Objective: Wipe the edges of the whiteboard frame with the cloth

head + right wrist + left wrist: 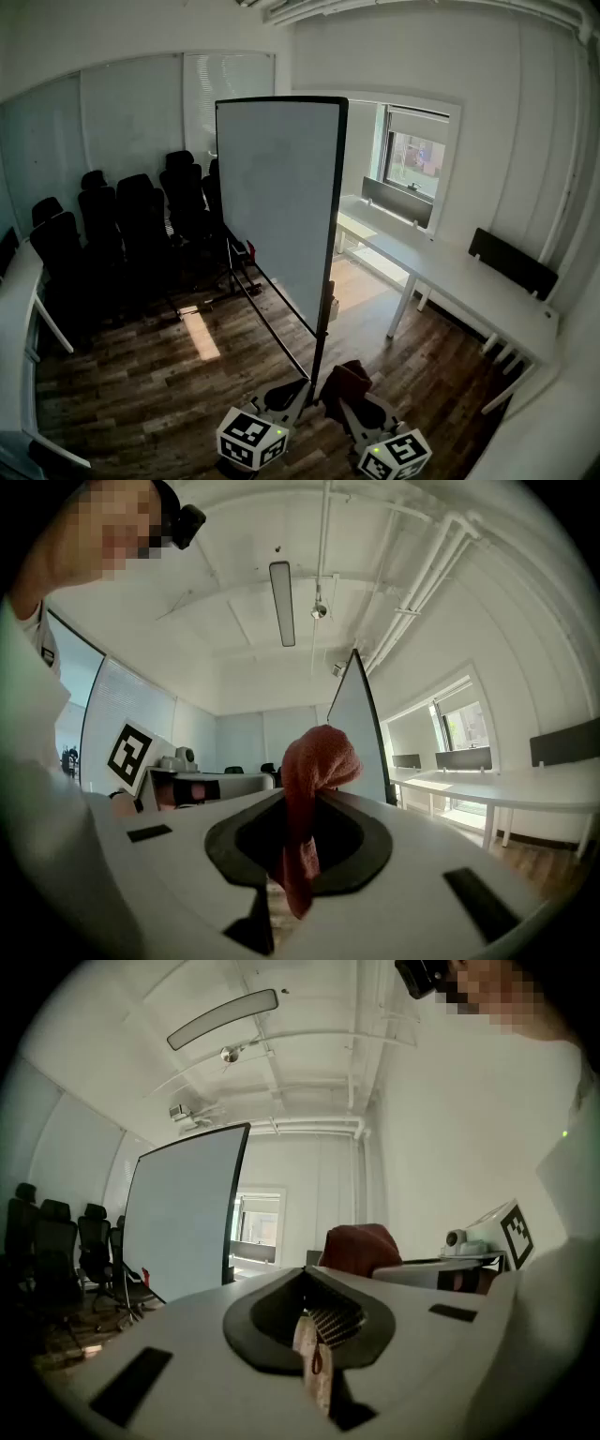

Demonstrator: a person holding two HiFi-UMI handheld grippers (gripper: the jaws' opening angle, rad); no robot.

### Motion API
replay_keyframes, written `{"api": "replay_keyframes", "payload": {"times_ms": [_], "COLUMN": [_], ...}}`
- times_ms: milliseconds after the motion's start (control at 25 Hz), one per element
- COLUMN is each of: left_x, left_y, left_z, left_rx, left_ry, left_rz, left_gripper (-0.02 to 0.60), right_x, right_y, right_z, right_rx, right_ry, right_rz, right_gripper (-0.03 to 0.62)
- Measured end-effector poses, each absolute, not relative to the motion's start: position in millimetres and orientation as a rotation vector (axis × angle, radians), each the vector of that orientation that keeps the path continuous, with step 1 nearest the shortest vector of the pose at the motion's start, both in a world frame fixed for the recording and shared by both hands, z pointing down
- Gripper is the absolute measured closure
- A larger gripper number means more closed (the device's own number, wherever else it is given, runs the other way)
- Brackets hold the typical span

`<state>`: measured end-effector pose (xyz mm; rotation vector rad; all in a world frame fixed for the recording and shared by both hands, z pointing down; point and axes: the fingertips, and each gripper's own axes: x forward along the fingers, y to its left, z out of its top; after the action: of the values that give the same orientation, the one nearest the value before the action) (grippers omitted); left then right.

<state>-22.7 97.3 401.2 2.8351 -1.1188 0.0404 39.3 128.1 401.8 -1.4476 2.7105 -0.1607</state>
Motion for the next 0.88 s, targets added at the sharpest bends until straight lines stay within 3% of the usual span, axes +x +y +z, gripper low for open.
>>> {"api": "replay_keyframes", "payload": {"times_ms": [880], "left_x": [-10], "left_y": [103], "left_z": [382], "left_rx": [2.863], "left_ry": [-1.129], "left_rz": [0.022], "left_gripper": [0.572], "right_x": [63], "right_y": [137], "right_z": [368], "right_rx": [-1.427], "right_ry": [2.700], "right_rz": [-0.051], "right_gripper": [0.542]}}
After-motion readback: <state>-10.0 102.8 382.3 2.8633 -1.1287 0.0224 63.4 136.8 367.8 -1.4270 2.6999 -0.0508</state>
